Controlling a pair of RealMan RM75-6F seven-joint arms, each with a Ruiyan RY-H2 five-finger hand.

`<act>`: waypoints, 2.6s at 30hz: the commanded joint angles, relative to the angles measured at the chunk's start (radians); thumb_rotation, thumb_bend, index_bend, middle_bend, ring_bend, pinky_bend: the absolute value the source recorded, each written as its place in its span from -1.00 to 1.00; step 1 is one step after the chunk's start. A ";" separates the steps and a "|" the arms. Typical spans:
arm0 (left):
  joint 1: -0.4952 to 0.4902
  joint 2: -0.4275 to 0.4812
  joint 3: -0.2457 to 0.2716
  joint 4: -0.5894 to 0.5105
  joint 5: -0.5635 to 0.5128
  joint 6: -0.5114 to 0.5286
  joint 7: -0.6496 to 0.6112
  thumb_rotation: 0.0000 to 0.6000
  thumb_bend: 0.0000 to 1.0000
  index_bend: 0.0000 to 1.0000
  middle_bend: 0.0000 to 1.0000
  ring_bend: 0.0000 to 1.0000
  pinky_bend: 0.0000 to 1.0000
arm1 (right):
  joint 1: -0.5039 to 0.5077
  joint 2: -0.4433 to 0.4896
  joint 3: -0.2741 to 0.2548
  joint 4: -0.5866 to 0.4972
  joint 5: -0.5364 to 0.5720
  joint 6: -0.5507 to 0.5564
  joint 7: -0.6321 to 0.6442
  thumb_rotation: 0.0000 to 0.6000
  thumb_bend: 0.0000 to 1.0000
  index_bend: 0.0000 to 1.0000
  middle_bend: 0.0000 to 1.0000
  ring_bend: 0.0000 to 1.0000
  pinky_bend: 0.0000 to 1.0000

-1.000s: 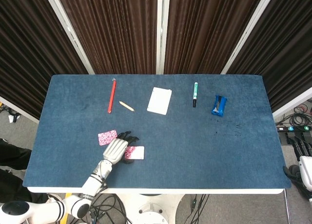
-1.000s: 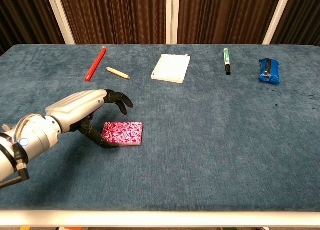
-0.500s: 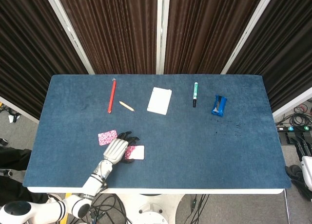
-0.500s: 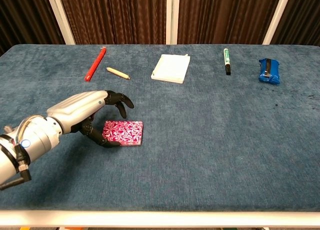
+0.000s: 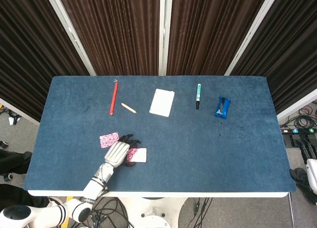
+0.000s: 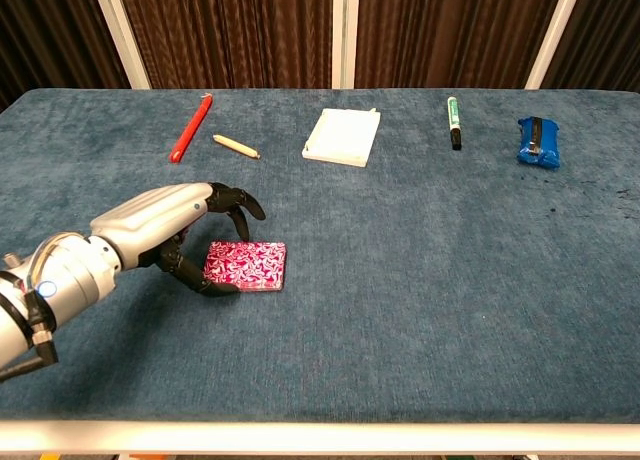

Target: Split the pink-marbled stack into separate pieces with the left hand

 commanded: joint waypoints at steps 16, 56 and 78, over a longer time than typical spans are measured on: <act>0.002 -0.006 -0.002 0.011 0.002 -0.002 -0.016 1.00 -0.63 -0.45 -0.22 -0.78 -0.69 | 0.000 0.000 0.002 0.004 0.001 0.001 0.004 1.00 -0.56 -0.96 -1.00 -1.00 -1.00; -0.025 -0.032 -0.067 0.087 0.009 0.013 -0.121 1.00 -0.53 -0.16 -0.06 -0.71 -0.69 | 0.001 0.001 0.007 0.007 0.016 -0.010 0.003 1.00 -0.56 -0.96 -1.00 -1.00 -1.00; -0.110 -0.162 -0.138 0.423 -0.017 -0.016 -0.293 1.00 -0.56 -0.23 -0.16 -0.70 -0.69 | -0.003 0.005 0.007 0.009 0.022 -0.012 0.004 1.00 -0.56 -0.96 -1.00 -1.00 -1.00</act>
